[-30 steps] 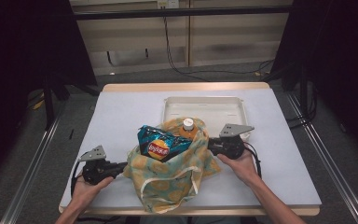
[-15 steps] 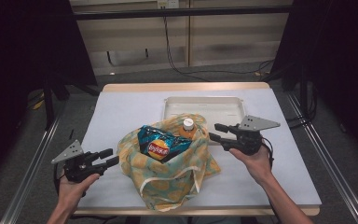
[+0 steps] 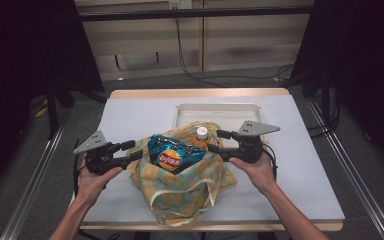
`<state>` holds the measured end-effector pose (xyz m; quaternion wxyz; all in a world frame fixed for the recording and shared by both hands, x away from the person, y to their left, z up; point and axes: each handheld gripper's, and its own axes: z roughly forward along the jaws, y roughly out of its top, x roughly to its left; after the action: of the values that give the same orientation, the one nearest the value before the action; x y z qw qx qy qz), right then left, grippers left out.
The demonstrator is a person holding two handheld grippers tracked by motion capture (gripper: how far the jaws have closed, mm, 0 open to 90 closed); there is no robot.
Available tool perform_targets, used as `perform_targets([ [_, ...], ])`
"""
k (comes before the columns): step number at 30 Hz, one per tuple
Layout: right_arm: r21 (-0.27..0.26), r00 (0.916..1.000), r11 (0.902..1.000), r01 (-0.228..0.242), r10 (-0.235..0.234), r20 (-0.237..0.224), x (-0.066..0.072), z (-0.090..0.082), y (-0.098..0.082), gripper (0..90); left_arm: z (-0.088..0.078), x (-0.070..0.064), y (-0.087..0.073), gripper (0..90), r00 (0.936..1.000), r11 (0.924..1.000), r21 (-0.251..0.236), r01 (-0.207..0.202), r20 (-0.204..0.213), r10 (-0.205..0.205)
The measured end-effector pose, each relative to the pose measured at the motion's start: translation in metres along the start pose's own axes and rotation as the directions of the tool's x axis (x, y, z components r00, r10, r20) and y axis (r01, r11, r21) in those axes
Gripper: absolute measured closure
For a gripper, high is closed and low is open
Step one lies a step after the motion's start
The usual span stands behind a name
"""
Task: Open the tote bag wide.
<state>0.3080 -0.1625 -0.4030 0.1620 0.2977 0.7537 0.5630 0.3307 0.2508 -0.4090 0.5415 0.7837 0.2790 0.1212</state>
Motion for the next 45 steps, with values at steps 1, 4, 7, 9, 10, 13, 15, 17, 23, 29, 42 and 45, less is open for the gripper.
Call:
perform_targets([
  [1,0.005,1.0,1.0,-0.005,0.005,0.002,-0.001,0.001,-0.002,39.0,0.006,0.003,0.0,40.7,1.0,1.0,0.004,-0.002,0.006,0.002],
  [4,0.02,0.9996,0.9994,-0.028,0.028,-0.003,-0.004,0.003,-0.009,39.2,0.02,0.008,-0.001,33.8,0.9987,0.9994,0.022,0.025,0.043,-0.026],
  [7,0.045,0.9993,0.9987,-0.025,0.027,-0.025,-0.003,0.005,-0.014,50.8,0.032,0.009,-0.005,35.1,0.9993,0.9963,0.086,0.005,0.038,-0.008],
  [9,0.056,0.9997,0.9984,-0.007,0.009,-0.025,-0.001,0.004,-0.016,59.9,0.035,0.009,-0.008,52.1,0.9982,0.9965,0.084,0.005,0.06,-0.01],
  [10,0.056,0.9997,0.9984,-0.006,0.008,-0.024,0.0,0.004,-0.016,66.4,0.036,0.01,-0.009,61.6,0.9974,0.9967,0.081,0.003,0.072,-0.009],
  [13,0.043,0.9994,0.9991,-0.005,0.006,-0.034,-0.002,-0.004,-0.015,83.6,0.035,0.012,-0.008,87.3,0.9983,0.9966,0.082,0.013,0.055,-0.017],
  [15,0.031,0.9995,0.9995,-0.01,0.011,-0.031,-0.005,-0.011,-0.016,87.3,0.034,0.015,-0.009,89.6,0.9981,0.9968,0.069,0.039,0.045,-0.042],
  [17,0.031,0.9999,0.9995,-0.004,0.004,-0.015,-0.006,-0.017,-0.019,89.4,0.033,0.019,-0.012,89.9,0.997,0.9948,0.081,0.062,0.042,-0.066],
  [23,0.043,0.9999,0.999,0.009,-0.009,0.008,-0.005,-0.025,-0.027,89.9,0.041,0.025,-0.02,90.0,0.9929,0.9826,0.144,0.117,0.006,-0.119],
  [29,0.077,1.0,0.997,-0.004,0.003,0.006,-0.005,-0.016,-0.041,89.4,0.04,0.02,-0.033,90.0,0.9947,0.9726,0.211,0.097,0.012,-0.102],
  [42,0.176,1.0,0.9844,0.008,-0.008,-0.001,0.001,-0.006,-0.064,89.5,0.027,0.011,-0.055,90.0,0.9945,0.9595,0.269,0.083,0.039,-0.097],
  [45,0.191,0.9999,0.9815,0.014,-0.015,0.002,0.0,-0.003,-0.067,89.5,0.029,0.011,-0.057,90.0,0.9949,0.9586,0.273,0.082,0.035,-0.095],
])
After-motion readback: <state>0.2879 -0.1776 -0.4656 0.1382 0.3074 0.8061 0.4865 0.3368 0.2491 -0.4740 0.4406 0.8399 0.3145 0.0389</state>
